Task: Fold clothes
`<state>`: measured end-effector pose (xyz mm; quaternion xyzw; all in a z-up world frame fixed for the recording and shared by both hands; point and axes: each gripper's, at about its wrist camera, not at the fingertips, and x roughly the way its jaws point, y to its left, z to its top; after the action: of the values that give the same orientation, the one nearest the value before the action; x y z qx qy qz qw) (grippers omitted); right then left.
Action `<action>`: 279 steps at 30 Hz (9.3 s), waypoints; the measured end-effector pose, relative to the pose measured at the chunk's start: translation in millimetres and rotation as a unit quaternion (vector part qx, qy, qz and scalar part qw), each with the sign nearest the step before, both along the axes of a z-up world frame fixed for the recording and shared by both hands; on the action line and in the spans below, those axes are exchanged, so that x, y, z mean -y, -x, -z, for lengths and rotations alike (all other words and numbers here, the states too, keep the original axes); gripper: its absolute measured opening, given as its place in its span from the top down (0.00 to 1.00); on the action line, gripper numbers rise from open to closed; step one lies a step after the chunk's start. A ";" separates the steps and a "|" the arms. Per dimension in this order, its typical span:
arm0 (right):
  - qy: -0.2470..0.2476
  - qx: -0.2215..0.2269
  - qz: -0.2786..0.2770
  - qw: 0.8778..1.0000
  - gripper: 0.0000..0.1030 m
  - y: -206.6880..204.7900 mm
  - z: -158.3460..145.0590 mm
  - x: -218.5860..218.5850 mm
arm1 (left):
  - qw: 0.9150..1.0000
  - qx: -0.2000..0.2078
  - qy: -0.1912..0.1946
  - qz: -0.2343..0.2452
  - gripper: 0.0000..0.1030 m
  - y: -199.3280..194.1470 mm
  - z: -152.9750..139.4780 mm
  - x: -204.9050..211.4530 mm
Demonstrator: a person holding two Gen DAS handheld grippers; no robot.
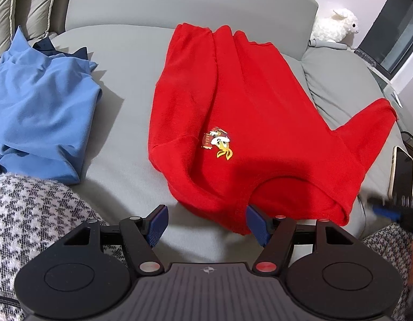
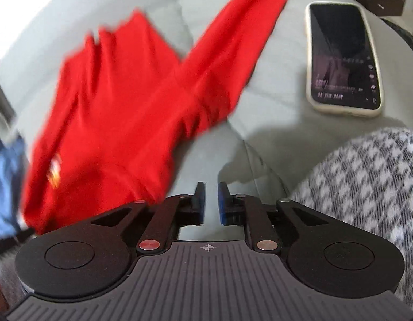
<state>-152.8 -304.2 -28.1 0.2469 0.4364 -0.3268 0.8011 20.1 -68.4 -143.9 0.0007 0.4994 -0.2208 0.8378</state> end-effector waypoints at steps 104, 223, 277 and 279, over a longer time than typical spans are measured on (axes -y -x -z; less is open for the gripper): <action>-0.019 0.124 -0.276 0.953 0.48 -207.6 64.9 33.3 | 0.977 0.204 -0.053 0.025 0.81 -387.2 58.6 165.9; 0.114 -0.082 -0.534 0.834 0.49 -117.8 -14.0 -261.5 | 0.846 0.064 0.244 -0.470 1.00 -172.6 2.1 -317.7; 0.101 0.037 -0.330 0.938 0.46 -249.9 -100.0 26.3 | 0.988 0.100 0.044 -0.108 0.62 -282.1 -25.8 14.7; 0.085 0.041 -0.297 0.950 0.50 -276.7 -85.9 62.8 | 0.990 0.081 0.041 -0.109 0.60 -314.9 3.8 41.5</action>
<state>123.9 -367.0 57.9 0.0502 0.4269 -0.1000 0.8973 335.0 -109.8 -147.7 -0.0698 0.4178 -0.1476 0.8938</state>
